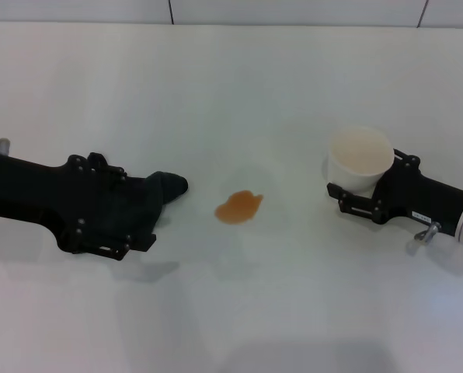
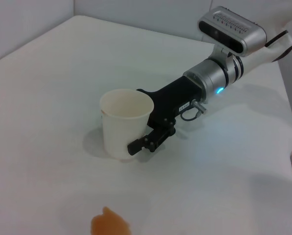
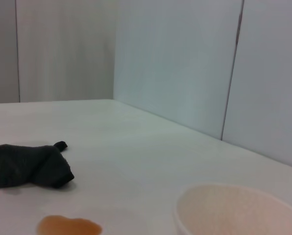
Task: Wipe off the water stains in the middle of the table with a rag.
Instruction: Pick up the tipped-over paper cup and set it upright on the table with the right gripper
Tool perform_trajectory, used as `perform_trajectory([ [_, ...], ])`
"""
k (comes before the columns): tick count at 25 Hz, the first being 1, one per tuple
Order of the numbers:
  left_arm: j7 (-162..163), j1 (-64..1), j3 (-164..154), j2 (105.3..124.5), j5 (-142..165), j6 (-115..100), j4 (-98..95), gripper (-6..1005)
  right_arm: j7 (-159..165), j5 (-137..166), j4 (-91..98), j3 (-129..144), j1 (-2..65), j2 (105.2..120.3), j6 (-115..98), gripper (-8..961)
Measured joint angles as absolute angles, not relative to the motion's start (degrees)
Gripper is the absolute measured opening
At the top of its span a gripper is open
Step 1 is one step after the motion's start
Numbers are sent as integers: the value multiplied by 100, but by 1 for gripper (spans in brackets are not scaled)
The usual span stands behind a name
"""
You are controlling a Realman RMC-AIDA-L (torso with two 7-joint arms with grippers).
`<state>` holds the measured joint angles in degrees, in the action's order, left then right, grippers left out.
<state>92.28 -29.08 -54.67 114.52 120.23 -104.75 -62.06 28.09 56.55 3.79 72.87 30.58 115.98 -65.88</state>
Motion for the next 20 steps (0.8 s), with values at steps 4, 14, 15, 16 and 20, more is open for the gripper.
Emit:
perform_trajectory([
  [4, 9237, -2919, -5466, 11452, 12023, -10462, -6206, 682, 2864, 5653, 424, 7278, 3015, 11567, -6571, 829],
  [14, 9237, -2877, -5432, 11435, 12026, -10441, -6205, 678, 3651, 5719, 1454, 7959, 2496, 11435, -6225, 827],
  [15, 9238, -2870, -5431, 11432, 12026, -10442, -6205, 678, 3799, 5785, 1611, 8053, 2437, 11411, -6174, 827],
  [16, 9237, -2867, -5431, 11430, 12026, -10443, -6205, 677, 3920, 5881, 1761, 8116, 2380, 11396, -6135, 827],
  [20, 9237, -2818, -5431, 11425, 12024, -10454, -6215, 676, 4352, 6370, 2389, 8123, 2106, 11388, -5956, 826],
])
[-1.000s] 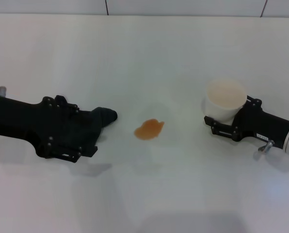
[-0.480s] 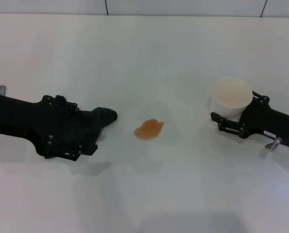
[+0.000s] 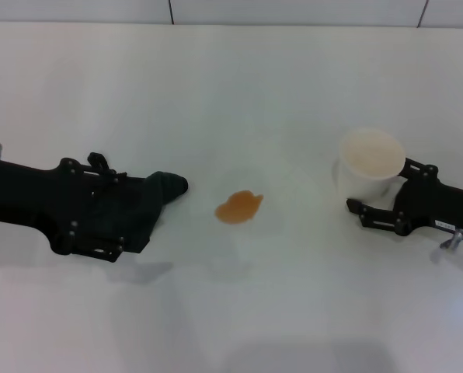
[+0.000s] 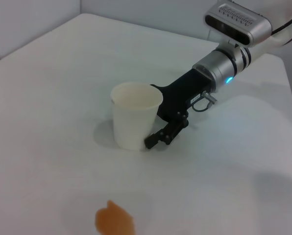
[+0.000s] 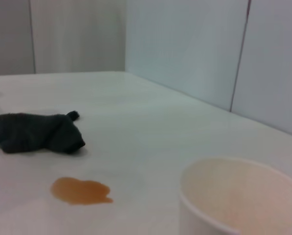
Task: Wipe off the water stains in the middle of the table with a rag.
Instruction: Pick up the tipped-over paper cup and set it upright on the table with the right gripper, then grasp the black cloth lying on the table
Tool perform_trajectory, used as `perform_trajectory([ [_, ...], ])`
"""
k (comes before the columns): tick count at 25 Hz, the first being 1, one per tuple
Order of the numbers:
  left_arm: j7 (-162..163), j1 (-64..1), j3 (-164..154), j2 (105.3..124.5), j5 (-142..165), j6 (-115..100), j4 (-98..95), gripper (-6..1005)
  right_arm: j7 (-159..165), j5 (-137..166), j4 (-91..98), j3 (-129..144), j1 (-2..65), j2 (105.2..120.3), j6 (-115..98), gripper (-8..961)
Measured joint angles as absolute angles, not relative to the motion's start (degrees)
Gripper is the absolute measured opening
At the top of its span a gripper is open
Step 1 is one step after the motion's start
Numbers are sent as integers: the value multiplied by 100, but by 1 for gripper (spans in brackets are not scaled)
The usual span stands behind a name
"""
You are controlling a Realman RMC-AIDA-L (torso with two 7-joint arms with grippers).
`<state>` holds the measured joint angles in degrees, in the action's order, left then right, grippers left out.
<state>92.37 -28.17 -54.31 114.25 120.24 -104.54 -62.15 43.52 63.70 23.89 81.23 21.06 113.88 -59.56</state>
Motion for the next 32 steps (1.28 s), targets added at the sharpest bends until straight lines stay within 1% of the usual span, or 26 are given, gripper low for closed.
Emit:
perform_trajectory([
  [5, 9237, -2720, -5422, 11447, 12021, -10444, -6326, 674, 4914, 6916, 3218, 8117, 1711, 11361, -5879, 825],
  [9, 9237, -2660, -5415, 11455, 12013, -10441, -6392, 672, 5466, 7526, 3764, 8010, 1525, 11341, -5831, 824],
  [14, 9237, -2596, -5411, 11448, 11878, -10441, -6404, 671, 6186, 8547, 4387, 7530, 1331, 11383, -5936, 824],
  [20, 9211, -2460, -5217, 11407, 11813, -10447, -6407, 668, 7050, 9505, 5369, 6983, 1081, 11399, -6538, 822],
  [25, 9203, -2426, -5122, 11390, 11804, -10443, -6407, 666, 8087, 10693, 6290, 6587, 1026, 11458, -7121, 822],
  [32, 9232, -2434, -4969, 11348, 11833, -10441, -6407, 664, 9008, 11509, 7206, 5885, 1242, 11463, -8206, 820],
])
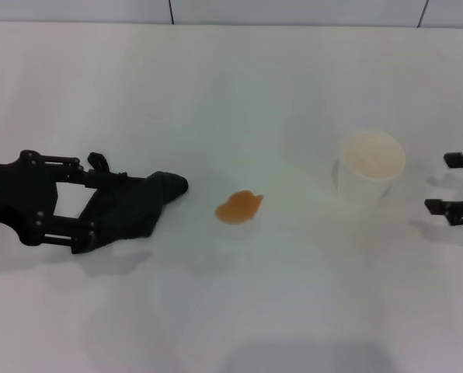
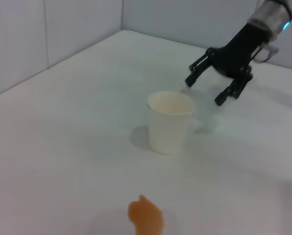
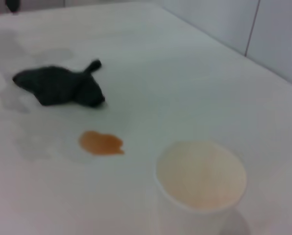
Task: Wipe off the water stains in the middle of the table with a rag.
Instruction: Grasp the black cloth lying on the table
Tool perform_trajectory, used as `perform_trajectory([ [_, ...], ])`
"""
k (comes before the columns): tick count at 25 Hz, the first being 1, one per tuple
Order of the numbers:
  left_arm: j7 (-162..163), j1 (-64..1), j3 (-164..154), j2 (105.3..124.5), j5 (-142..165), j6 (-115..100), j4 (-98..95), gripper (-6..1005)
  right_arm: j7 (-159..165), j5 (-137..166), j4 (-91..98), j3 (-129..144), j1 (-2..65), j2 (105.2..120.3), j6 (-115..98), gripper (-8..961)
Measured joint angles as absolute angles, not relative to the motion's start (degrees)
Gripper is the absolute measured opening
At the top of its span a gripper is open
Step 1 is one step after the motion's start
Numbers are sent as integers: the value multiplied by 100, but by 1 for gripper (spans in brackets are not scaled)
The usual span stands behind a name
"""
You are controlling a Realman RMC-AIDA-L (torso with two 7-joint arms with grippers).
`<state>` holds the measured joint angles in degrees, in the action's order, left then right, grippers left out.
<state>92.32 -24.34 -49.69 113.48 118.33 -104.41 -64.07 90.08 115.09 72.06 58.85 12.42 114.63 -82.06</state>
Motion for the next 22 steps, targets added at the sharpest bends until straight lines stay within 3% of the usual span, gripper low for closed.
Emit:
perform_trajectory([
  [8, 9276, -2479, -4965, 11251, 11886, -10351, -6407, 661, 9808, 12121, 7858, 5669, 1651, 11465, -9288, 819],
  [22, 9564, -2566, -4975, 11307, 12925, -9529, -6407, 655, 9887, 12116, 7656, 6292, 1896, 11507, -9124, 816],
])
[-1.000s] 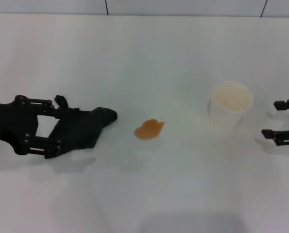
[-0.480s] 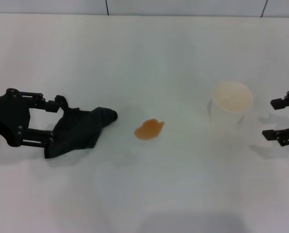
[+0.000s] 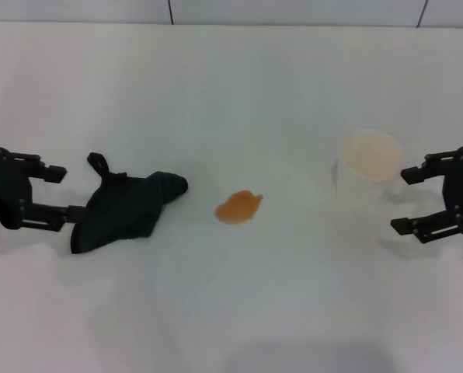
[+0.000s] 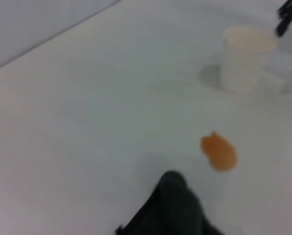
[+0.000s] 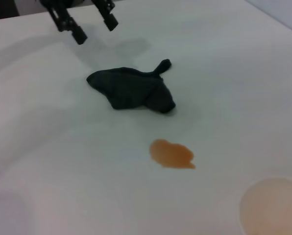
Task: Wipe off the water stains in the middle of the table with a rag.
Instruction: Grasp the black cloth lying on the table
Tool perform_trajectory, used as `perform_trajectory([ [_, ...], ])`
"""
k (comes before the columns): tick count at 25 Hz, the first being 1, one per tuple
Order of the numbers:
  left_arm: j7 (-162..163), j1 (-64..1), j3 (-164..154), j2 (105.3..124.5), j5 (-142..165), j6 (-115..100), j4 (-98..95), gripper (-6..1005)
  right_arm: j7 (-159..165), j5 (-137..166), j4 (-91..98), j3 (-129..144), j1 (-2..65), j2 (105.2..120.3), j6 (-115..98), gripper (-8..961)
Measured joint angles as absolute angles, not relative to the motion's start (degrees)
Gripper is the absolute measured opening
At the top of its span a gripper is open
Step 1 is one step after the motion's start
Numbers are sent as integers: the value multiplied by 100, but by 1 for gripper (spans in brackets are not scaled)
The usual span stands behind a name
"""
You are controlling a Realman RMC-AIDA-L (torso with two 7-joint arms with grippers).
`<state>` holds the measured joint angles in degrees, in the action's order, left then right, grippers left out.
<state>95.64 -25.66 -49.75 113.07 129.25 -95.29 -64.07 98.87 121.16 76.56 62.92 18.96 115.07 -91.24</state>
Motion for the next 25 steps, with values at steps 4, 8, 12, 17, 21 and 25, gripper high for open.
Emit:
perform_trajectory([
  [4, 9722, -2622, -4987, 11325, 13188, -9298, -6337, 654, 9884, 12070, 7543, 6389, 1918, 11515, -9054, 813],
  [8, 9644, -2676, -5029, 11465, 13377, -9115, -6193, 652, 9865, 12046, 7459, 6463, 1921, 11514, -8975, 813],
  [12, 9538, -2772, -5062, 11628, 13556, -8929, -6024, 651, 9857, 12025, 7427, 6564, 1930, 11513, -8887, 814],
  [17, 9486, -2904, -5199, 11739, 13697, -8604, -5733, 649, 9855, 11987, 7423, 6667, 1933, 11513, -8827, 814],
  [21, 9454, -2927, -5317, 11829, 13725, -8426, -5685, 647, 9853, 11986, 7423, 6679, 1933, 11513, -8826, 814],
  [25, 9466, -2934, -5530, 11879, 13743, -8266, -5674, 646, 9837, 11986, 7400, 6679, 1934, 11513, -8822, 813],
])
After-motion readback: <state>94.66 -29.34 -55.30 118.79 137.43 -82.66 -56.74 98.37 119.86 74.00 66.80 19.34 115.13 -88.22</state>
